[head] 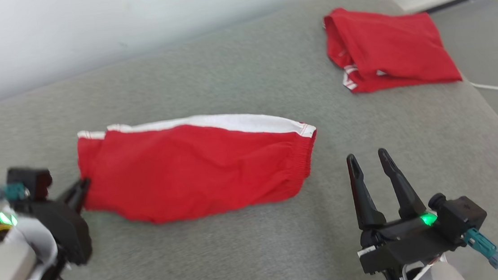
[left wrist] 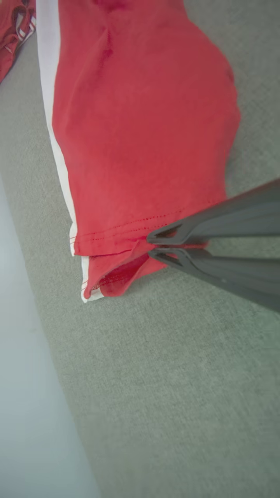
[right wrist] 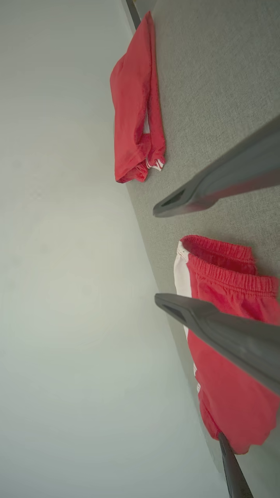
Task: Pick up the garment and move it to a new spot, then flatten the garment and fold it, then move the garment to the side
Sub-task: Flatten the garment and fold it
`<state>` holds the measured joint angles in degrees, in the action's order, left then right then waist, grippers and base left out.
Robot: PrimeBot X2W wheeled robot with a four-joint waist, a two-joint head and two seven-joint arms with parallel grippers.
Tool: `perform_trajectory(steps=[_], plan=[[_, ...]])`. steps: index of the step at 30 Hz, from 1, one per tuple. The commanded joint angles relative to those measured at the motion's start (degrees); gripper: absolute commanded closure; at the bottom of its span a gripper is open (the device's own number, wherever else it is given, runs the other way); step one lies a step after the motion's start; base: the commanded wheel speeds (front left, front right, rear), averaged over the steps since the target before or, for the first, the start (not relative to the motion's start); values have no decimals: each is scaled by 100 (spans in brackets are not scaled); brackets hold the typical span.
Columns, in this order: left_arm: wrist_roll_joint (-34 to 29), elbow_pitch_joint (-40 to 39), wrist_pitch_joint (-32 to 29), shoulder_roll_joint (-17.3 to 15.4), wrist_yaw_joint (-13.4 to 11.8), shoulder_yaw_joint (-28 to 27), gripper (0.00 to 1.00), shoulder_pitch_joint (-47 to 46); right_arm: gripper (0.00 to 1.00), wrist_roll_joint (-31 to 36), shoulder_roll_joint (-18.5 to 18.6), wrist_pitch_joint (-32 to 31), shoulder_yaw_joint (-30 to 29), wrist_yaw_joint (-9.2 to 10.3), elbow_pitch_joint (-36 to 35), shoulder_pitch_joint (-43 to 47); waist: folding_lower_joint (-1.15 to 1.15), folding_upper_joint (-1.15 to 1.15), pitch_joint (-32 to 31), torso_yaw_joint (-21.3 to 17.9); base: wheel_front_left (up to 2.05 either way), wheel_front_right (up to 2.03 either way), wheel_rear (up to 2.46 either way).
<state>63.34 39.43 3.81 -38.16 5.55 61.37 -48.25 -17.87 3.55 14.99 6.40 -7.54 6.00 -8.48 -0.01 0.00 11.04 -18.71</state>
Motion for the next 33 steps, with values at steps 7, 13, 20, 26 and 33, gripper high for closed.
perform_trajectory(steps=[7, 13, 20, 26, 33], plan=[[304, -607, 311, -101, -381, -99, 100, 853, 0, -8, 7, 24, -173, 16, 33, 342, 1, 0, -486, 532, 0, 0, 0], [562, -1187, 520, -144, -728, -139, 100, 1496, 0, -9, -13, 24, -304, 16, 44, 551, 1, 0, -607, 694, 0, 0, 0], [392, -1474, 853, -54, -1016, -69, 16, 1912, 0, 14, 38, 24, -353, 16, 113, 613, 1, 0, -640, 815, 0, 0, 0], [-1, -1397, 1129, 148, -1213, -389, 0, 1982, 0, 20, 66, 24, -350, 16, 123, 540, 1, 0, -665, 893, 0, 0, 0], [-1530, -2102, 1136, 505, -1526, -2308, 0, 2541, 0, 37, 60, 24, -499, 16, 14, 532, 1, 0, -739, 1087, 0, 0, 0]])
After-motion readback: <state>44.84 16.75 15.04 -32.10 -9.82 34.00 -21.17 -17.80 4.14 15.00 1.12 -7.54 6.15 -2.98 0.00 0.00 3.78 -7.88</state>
